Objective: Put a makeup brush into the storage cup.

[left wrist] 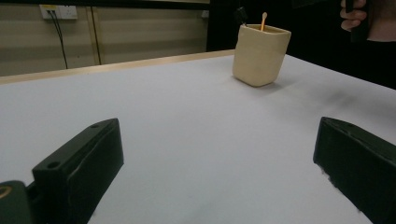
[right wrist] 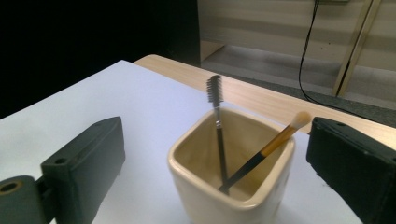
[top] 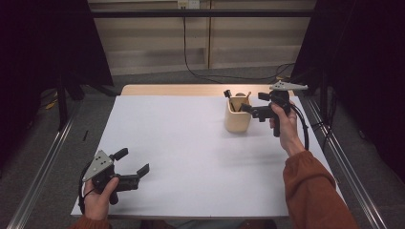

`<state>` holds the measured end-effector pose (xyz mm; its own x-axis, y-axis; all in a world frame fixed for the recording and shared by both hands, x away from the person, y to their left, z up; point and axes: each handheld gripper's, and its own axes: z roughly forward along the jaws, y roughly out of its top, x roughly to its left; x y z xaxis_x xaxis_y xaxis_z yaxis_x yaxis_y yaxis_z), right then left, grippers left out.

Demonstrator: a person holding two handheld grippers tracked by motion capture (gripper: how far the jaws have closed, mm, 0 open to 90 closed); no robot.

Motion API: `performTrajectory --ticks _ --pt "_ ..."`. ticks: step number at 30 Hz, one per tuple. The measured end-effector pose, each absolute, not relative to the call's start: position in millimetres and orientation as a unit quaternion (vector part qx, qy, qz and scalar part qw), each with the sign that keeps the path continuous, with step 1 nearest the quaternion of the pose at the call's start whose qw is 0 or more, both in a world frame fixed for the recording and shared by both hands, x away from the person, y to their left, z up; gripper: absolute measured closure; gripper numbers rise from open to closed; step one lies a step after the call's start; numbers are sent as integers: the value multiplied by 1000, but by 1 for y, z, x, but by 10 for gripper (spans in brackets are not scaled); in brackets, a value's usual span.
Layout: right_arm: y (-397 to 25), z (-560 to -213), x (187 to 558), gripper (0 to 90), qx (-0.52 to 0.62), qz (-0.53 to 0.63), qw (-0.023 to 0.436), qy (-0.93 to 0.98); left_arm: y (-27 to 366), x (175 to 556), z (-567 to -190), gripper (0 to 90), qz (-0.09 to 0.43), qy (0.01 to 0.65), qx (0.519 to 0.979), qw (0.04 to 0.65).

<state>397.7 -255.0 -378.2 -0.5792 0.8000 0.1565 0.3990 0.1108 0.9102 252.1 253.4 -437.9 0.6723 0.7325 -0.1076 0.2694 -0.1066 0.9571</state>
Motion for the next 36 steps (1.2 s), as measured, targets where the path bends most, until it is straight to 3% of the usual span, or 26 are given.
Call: performTrajectory --ticks 5,36 --pt "-254 -381 384 37 418 518 214 714 256 249 -437 16 205 349 712 573" --pt "-270 -388 314 25 416 534 248 693 259 247 -434 16 212 352 705 578"
